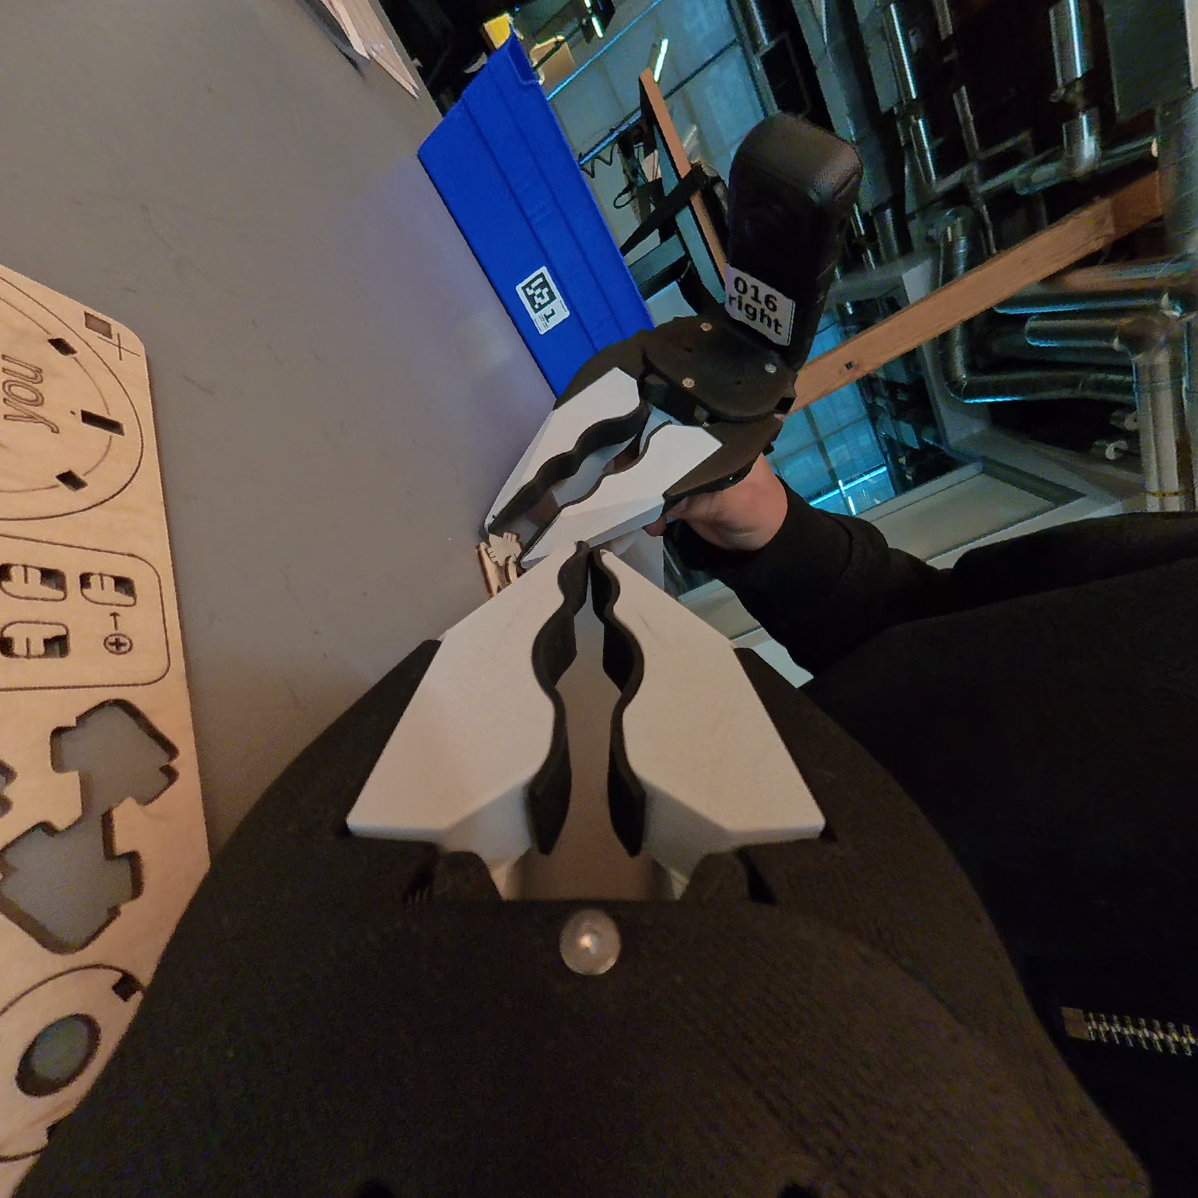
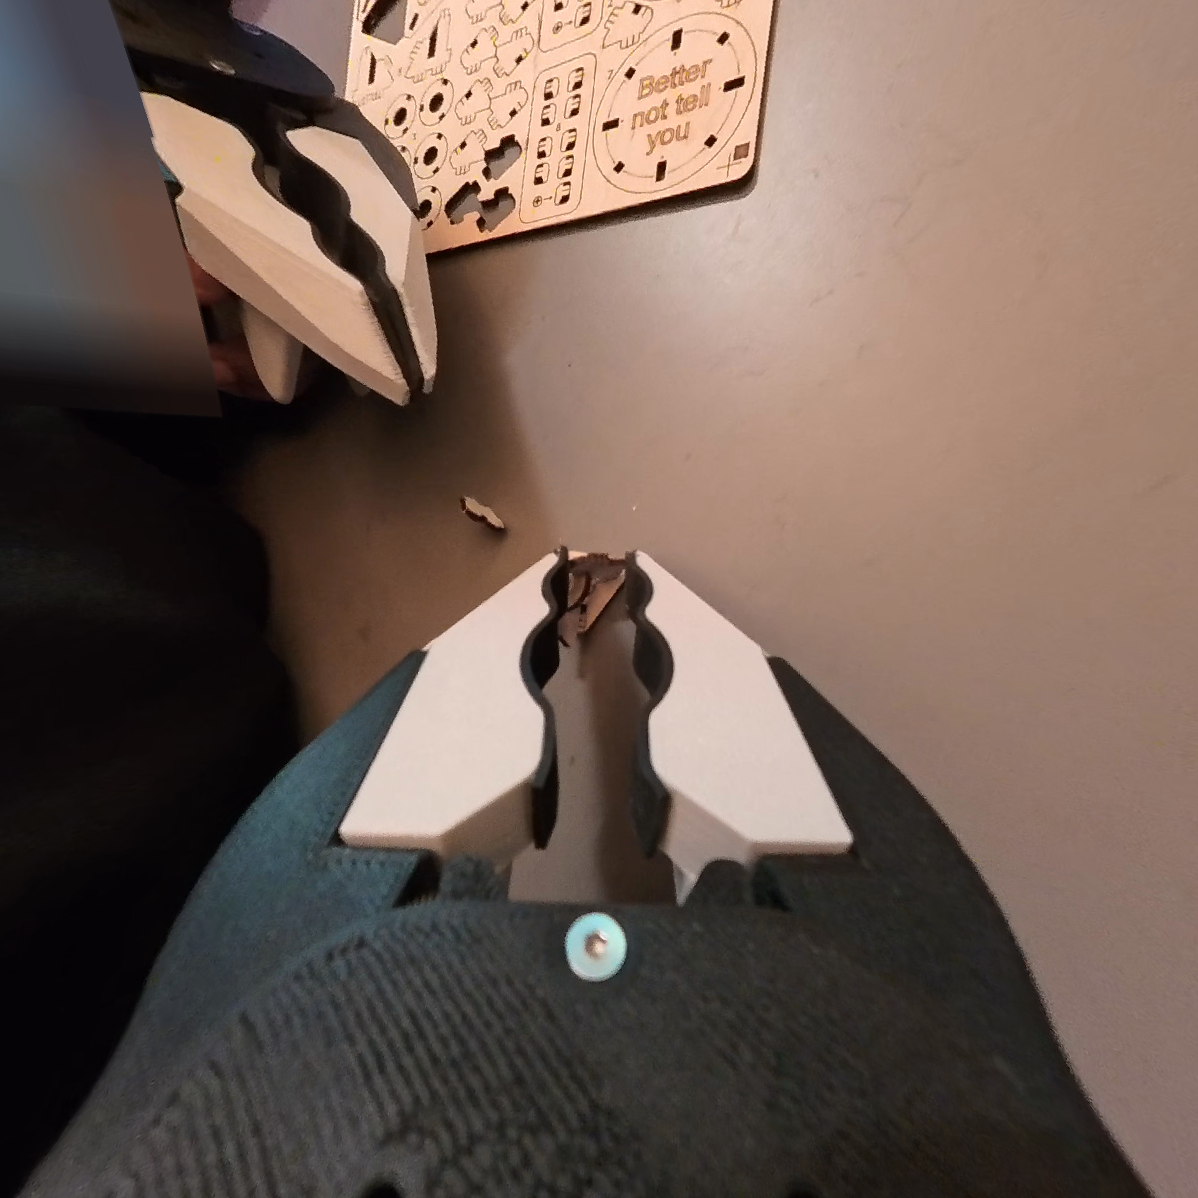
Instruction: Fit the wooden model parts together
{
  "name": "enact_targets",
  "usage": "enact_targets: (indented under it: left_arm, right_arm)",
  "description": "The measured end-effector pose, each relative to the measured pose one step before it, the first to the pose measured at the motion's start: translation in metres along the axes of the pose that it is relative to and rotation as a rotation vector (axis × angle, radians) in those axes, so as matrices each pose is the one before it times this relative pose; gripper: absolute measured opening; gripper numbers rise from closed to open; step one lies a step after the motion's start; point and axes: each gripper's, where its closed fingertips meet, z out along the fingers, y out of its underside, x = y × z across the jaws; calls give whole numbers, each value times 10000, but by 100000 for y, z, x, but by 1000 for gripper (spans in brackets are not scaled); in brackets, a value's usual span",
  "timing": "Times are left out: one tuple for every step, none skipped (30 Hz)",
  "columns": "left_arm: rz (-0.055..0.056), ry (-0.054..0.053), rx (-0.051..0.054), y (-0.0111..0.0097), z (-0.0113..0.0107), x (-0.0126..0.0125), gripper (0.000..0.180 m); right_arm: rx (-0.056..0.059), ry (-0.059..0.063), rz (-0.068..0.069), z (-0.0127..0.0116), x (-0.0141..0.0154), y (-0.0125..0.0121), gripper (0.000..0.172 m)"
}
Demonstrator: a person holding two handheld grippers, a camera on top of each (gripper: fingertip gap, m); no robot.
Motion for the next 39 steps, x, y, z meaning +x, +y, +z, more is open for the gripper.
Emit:
enact_targets:
  left_arm:
    - [-3, 6, -4, 3, 9, -3, 0]
    - [0, 5, -4, 5, -3, 7, 0]
    - [-1, 5, 0, 0, 0, 8, 0]
    - [-1, 5, 3, -4, 2, 8, 0]
    - [-4, 7, 2, -13, -7, 7, 0]
    - [-3, 5, 2, 3, 2, 1, 0]
    - [1, -1, 0, 0, 0, -2, 0]
    - [-1, 0, -1, 1, -1, 0, 0]
    - [-1, 0, 2, -4, -8, 0, 0]
    - [0, -1, 2, 2, 2, -10, 0]
    - [-1, -2, -1, 2, -1, -2, 0]
    - [0, -1, -2, 3, 9, -1, 0]
    - [-1, -3, -2, 3, -1, -3, 0]
    - [-1, 0, -2, 2, -1, 0, 0]
    - [0, -3, 1, 13, 10, -6, 0]
    - [0, -2, -2, 3, -2, -3, 0]
    - [2, -5, 0, 1, 0, -8, 0]
    - [1, -2, 0, 9, -1, 1, 0]
    - [1, -3, 0, 1, 10, -4, 0]
    - [3, -4, 0, 9, -2, -2, 0]
    - [0, -3, -3, 10, 8, -12, 0]
    - [3, -5, 0, 4, -2, 4, 0]
    - [3, -9, -2, 3, 9, -13, 0]
    - [5, -7, -1, 10, -2, -8, 0]
    - [11, -6, -1, 14, 6, 4, 0]
    - [25, -2, -8, 28, 10, 14, 0]
    - [46, -4, -19, 33, 29, 39, 0]
    - [66, 0, -29, 51, 30, 45, 0]
    - [91, -5, -40, 73, 56, 74, 0]
    - [101, -31, -40, 66, 56, 39, 0]
    - [116, -18, -30, 61, 60, 67, 0]
    - [119, -18, -15, 31, 49, 71, 0]
    - [110, -18, -16, 41, 50, 60, 0]
    - [101, -10, -12, 34, 52, 79, 0]
    - [110, 11, 7, 6, 34, 112, 1]
    - [124, 24, 23, -20, 42, 157, 2]
    - [148, 10, 26, -23, 41, 148, 3]
    - [207, -20, 32, -45, 35, 159, 3]
    - [281, -59, 41, -76, 38, 161, 3]
  right_arm:
    - [11, -30, 8, -13, 19, -60, 15]
    - [-15, -4, -3, -3, 55, -18, 15]
    - [-41, -2, -16, 15, 63, 46, 15]
    - [-27, -34, -17, 25, 21, 44, 15]
    - [21, -50, -7, 15, -16, -32, 15]
    - [14, -55, 10, 11, -2, -13, 15]
    - [16, -59, 33, 5, 5, -12, 15]
    - [9, -74, 34, 0, -23, 3, 15]
    - [8, -54, 3, -1, -7, 13, 15]
    - [9, -54, -13, -15, -13, 8, 15]
    - [-17, -75, -31, 23, -78, 28, 15]
    - [-15, -65, -49, 39, -84, 16, 15]
    - [-23, -56, -61, 56, -92, 22, 15]
    - [-12, -22, -61, 35, -46, -11, 15]
    - [-16, -11, -42, 10, -7, -6, 15]
    - [-28, -29, -19, -7, 5, 13, 15]
    - [-23, -35, -6, -4, -3, 18, 15]
    - [-13, -31, -14, 3, -9, -1, 15]
    - [-12, -22, -50, 6, -12, 11, 15]
    - [-12, -14, -44, 14, -17, 11, 15]
    - [-9, -21, 12, -9, 3, -1, 15]
    - [4, -32, 40, 7, -2, 3, 15]
    - [12, -22, 18, 7, 7, -2, 14]
    - [8, -9, 15, 5, 3, 5, 14]
    - [8, -5, 11, -1, -2, 6, 14]
    - [13, 3, 9, -4, -2, 0, 14]
    - [28, 6, 16, 6, 5, -11, 14]
    - [46, 2, 41, -16, -6, 0, 14]
    - [51, 4, 74, -35, 3, 15, 14]
    - [91, -6, 75, -90, -46, -14, 15]
    - [299, -139, 60, -210, -306, -294, 15]
    - [504, -264, 99, -345, -528, -614, 15]
    - [563, -286, 119, -442, -553, -744, 15]
    - [538, -209, 69, -494, -446, -702, 15]
    - [468, -94, -39, -474, -282, -570, 15]
    - [390, -13, -166, -392, -172, -406, 14]
    - [320, 12, -250, -291, -152, -255, 14]
    - [283, 0, -259, -182, -173, -141, 14]
    - [331, -42, -250, -117, -240, -149, 14]
